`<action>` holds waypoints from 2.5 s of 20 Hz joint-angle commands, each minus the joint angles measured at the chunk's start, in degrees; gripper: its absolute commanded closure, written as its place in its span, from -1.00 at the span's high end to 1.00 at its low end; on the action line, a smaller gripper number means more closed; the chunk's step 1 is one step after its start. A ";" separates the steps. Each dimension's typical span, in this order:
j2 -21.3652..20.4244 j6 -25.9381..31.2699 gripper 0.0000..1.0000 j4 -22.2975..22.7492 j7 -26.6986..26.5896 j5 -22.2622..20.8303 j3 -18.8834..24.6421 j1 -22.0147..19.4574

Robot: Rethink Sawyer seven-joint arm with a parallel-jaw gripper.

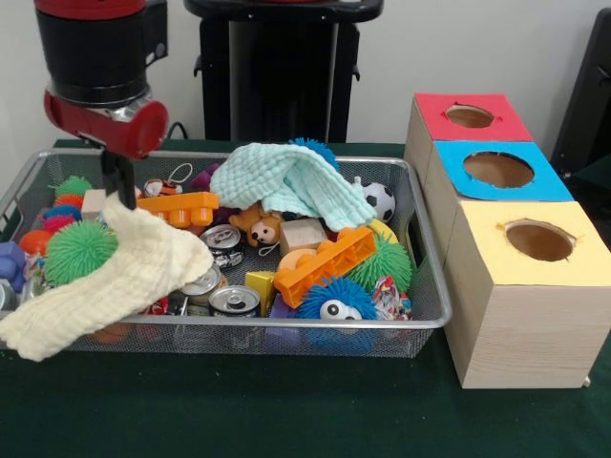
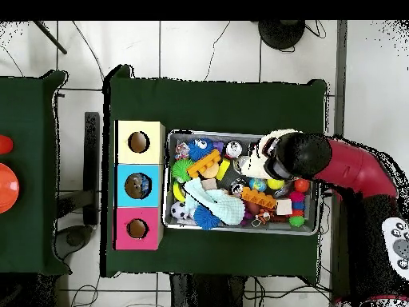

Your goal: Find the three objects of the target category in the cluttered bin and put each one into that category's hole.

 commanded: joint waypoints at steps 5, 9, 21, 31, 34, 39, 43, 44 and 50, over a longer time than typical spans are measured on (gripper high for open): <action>-0.83 3.83 -1.00 7.40 4.60 4.86 3.57 6.67; -2.88 2.30 -1.00 11.34 8.30 6.14 1.07 9.55; -5.27 1.55 -1.00 15.29 7.50 8.43 -1.76 11.74; -6.21 1.48 -1.00 14.42 1.66 6.24 -1.33 7.36; -6.39 2.43 -1.00 13.88 0.72 5.73 -1.35 6.00; -11.62 4.83 -1.00 18.82 1.51 5.54 -2.79 6.29; -13.84 3.96 -1.00 23.92 1.31 5.89 -3.43 5.79; -14.28 3.57 -1.00 25.40 1.15 6.23 -3.44 5.56; -15.83 2.02 -1.00 31.07 0.09 7.65 -2.60 4.64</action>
